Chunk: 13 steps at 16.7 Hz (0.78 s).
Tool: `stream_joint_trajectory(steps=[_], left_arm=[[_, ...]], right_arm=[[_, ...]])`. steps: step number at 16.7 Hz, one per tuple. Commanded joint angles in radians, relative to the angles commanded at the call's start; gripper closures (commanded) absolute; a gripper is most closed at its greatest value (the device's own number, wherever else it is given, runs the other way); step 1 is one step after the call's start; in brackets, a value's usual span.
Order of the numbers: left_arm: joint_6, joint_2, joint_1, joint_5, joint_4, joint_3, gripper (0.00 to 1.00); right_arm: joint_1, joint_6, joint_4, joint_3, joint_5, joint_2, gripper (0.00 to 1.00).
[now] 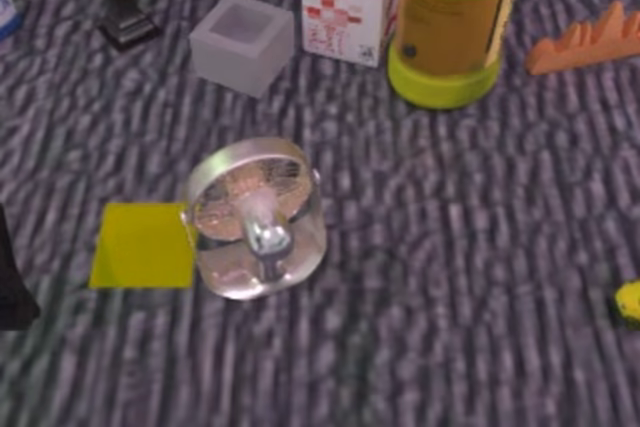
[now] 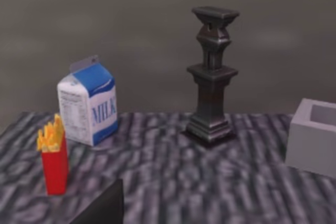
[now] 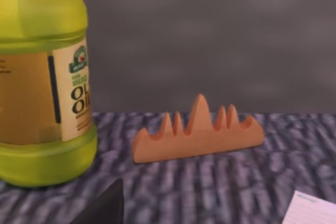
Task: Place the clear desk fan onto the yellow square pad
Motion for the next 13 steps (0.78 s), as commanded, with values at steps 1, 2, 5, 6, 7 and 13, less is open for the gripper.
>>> stream_joint_trajectory(steps=[1,2,5,6,7,13], left_arm=[[0.000,0.000,0.000,0.000,0.000,0.000,0.00],[0.000,0.000,0.000,0.000,0.000,0.000,0.00],[0.024,0.060,-0.024,0.009,-0.057,0.050,0.00],[0.039,0.101,-0.039,0.013,-0.094,0.083,0.00],[0.058,0.151,-0.057,0.018,-0.138,0.124,0.00],[0.213,0.596,-0.196,0.041,-0.514,0.512,0.00]], right_arm=[[0.000,0.000,0.000,0.000,0.000,0.000,0.00],[0.000,0.000,0.000,0.000,0.000,0.000,0.00],[0.000,0.000,0.000,0.000,0.000,0.000,0.00],[0.000,0.000,0.000,0.000,0.000,0.000,0.00],[0.000,0.000,0.000,0.000,0.000,0.000,0.00],[0.000,0.000,0.000,0.000,0.000,0.000,0.00]])
